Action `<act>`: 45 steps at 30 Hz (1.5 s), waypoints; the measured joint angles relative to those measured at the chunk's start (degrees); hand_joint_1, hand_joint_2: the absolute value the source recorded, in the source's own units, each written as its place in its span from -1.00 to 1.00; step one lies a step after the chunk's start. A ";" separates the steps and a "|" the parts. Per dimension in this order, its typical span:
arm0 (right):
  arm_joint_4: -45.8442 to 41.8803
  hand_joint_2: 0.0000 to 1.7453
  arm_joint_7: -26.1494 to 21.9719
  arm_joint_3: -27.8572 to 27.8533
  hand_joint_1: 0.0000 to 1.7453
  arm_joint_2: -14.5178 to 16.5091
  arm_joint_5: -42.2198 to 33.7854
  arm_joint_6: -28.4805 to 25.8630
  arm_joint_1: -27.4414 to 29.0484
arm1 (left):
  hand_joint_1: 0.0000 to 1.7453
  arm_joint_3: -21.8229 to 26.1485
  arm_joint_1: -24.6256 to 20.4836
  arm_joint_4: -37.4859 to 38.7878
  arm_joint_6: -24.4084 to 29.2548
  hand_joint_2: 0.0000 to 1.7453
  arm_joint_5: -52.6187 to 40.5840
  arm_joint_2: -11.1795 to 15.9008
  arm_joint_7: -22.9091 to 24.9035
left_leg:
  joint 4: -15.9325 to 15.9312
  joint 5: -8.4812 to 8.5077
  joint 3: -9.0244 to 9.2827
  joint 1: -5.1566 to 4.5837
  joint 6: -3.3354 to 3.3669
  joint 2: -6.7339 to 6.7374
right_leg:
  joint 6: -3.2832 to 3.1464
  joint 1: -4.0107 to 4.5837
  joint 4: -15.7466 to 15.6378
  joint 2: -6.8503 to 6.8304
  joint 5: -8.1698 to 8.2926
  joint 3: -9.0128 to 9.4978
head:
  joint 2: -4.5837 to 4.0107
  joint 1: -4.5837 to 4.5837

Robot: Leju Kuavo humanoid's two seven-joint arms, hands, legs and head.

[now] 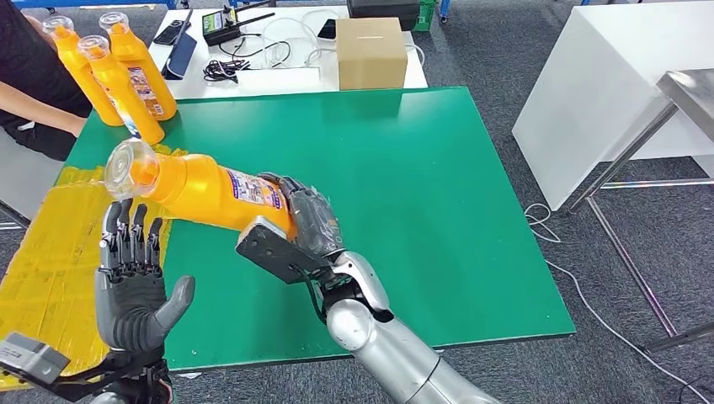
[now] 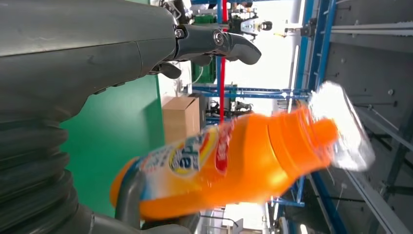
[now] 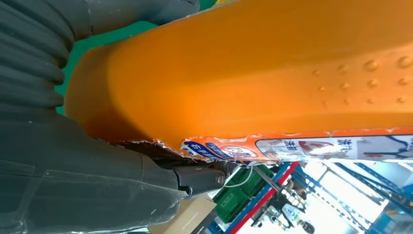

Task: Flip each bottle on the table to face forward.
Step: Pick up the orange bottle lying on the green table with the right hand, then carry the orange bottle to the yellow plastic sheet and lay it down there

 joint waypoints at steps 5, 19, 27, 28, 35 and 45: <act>4.10 1.00 0.34 1.14 1.00 1.22 2.00 -0.55 -1.90 | -1.00 -1.68 -1.82 0.85 -0.06 1.00 0.10 0.05 1.48 | 0.01 0.01 0.01 0.00 0.01 -0.01 | 0.01 -0.01 0.00 0.00 0.01 0.01 | 0.00 0.00; 7.54 1.00 -0.64 5.34 1.00 2.08 10.58 -4.64 -2.12 | -1.00 -4.24 -5.95 1.80 -0.55 1.00 6.97 0.33 7.26 | 0.01 0.01 -0.01 0.00 0.01 0.00 | 0.01 0.00 0.00 0.01 0.01 -0.02 | 0.00 0.00; 8.66 1.00 -0.69 8.23 1.00 2.64 13.35 -5.13 -1.79 | -1.00 -4.16 -6.69 1.87 0.04 1.00 7.36 0.54 7.51 | 0.00 0.01 -0.02 0.00 0.01 0.00 | 0.01 0.00 0.00 0.00 0.00 -0.02 | 0.00 0.00; 8.72 1.00 -0.69 8.37 1.00 2.65 13.41 -5.15 -1.79 | -1.00 -4.14 -6.70 1.87 0.05 1.00 7.37 0.56 7.52 | 0.00 0.01 -0.02 0.00 0.01 0.00 | 0.01 0.00 0.00 0.00 0.00 -0.02 | 0.00 0.00; 9.07 1.00 0.20 9.74 1.00 2.66 15.72 -4.97 -1.86 | -1.00 -4.04 -6.69 1.90 0.60 1.00 7.50 0.91 7.88 | 0.01 0.01 -0.03 0.00 0.01 0.00 | 0.01 -0.01 0.00 0.00 0.00 -0.02 | 0.00 0.00; 9.95 1.00 0.64 10.39 1.00 2.36 17.83 -4.94 -3.11 | -1.00 -4.14 -7.70 2.58 -0.01 1.00 6.79 1.86 8.90 | 0.01 0.02 -0.02 0.00 0.01 0.01 | 0.01 -0.01 0.00 0.01 0.01 -0.03 | 0.00 0.00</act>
